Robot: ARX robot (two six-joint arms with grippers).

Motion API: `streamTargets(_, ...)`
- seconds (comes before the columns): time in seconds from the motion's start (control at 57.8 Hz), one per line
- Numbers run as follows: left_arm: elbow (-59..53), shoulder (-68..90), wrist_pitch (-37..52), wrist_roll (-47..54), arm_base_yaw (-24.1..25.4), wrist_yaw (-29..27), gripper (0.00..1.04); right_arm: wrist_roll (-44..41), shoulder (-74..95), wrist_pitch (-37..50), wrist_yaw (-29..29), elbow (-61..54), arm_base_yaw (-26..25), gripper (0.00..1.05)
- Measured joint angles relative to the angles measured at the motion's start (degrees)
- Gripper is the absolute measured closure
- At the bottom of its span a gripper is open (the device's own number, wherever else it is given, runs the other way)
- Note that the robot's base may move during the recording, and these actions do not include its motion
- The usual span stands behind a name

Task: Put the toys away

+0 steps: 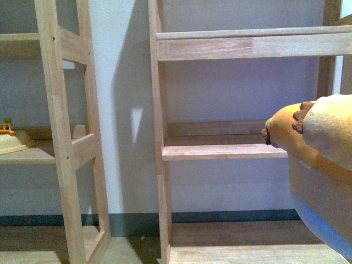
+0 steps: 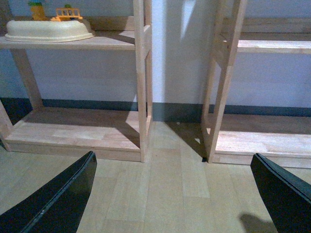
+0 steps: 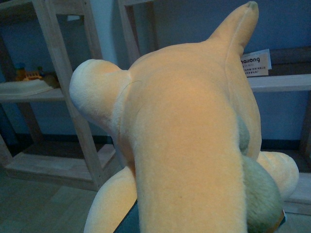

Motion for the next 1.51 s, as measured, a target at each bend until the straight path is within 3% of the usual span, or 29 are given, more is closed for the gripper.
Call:
streamTargets(1.177,0.0,0.02,0.0,0.0,0.0,0.02,0.06,-0.37,0.13,-0.63,1.09,0.13,0.44,0.96)
streamTargets(1.333,0.0,0.02,0.0,0.0,0.0,0.02,0.06,-4.37,1.75,-6.75,9.68,5.29,1.2,0.96)
streamTargets(1.506,0.0,0.02,0.0,0.0,0.02,0.02,0.06,-8.13,5.16,-6.8,5.31,17.2,-3.89,0.96)
